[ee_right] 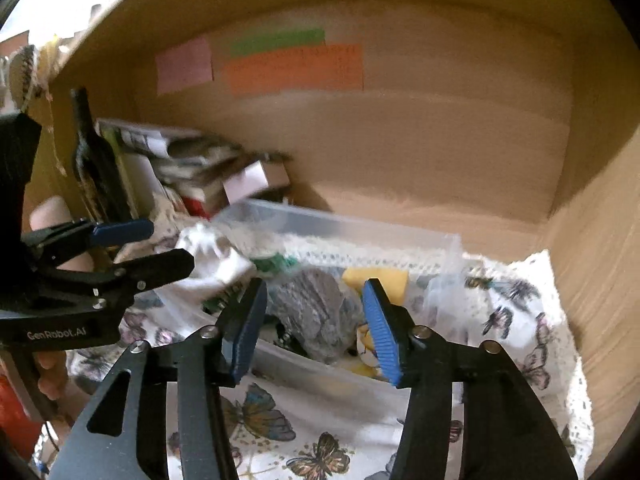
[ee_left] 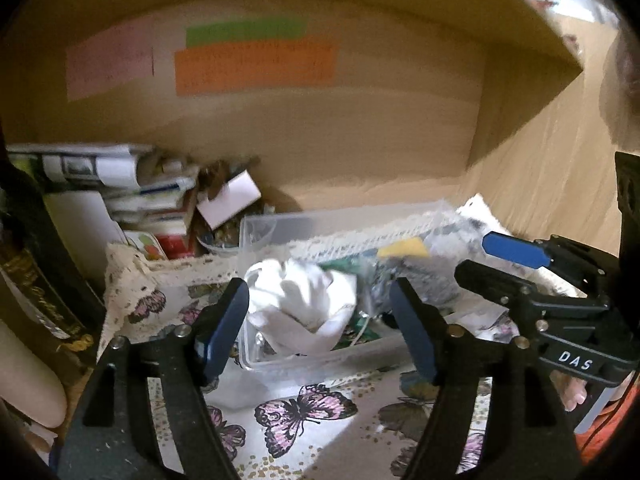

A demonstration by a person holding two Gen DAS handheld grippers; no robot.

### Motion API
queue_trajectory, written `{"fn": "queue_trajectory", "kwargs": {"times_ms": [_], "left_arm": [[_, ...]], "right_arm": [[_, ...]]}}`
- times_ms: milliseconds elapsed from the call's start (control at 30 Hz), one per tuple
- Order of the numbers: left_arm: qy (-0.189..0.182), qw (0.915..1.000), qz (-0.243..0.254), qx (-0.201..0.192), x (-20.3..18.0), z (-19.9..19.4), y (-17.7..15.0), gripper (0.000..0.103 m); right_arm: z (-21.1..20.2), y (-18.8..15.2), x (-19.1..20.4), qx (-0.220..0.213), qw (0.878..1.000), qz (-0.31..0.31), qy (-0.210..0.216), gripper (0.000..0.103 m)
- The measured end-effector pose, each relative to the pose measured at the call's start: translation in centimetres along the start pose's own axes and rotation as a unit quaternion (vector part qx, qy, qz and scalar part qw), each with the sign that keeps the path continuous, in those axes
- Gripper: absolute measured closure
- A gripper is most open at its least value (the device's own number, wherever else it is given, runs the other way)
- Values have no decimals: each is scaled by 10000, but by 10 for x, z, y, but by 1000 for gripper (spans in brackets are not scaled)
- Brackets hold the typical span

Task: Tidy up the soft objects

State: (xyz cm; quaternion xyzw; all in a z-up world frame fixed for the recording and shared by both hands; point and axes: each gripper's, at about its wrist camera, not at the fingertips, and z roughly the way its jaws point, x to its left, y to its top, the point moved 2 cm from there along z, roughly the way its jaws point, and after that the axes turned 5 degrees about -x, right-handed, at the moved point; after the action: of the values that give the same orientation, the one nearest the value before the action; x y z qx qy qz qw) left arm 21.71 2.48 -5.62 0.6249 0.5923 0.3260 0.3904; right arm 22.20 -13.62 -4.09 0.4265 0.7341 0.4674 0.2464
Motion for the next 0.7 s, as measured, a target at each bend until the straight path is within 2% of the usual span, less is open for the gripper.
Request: {"fn": "queue_trajectory", "kwargs": {"times_ms": [267,467,533,600,700], "left_arm": [[53,9966,71,-821,-10,-62,19,28],[18,9904,138,-1378,-20,-104,23,17],[29,9885,153,-1507,-23,-114,23,10],[75,9864,145,-1635,-26,-122,22,3],[133,9835,155,-1799,-30,-135,20,2]], "right_arm": [[-59,23,10,-866,9962,-80,-20,42],[-100,31,22,-1441,9894,-156,-30,28],[-112,31,26,-1615,9866,-236,-90,21],[-120,30,30,-1755,9838,-315,-164,18],[-126,28,33,-1797,9829,-317,-259,16]]}}
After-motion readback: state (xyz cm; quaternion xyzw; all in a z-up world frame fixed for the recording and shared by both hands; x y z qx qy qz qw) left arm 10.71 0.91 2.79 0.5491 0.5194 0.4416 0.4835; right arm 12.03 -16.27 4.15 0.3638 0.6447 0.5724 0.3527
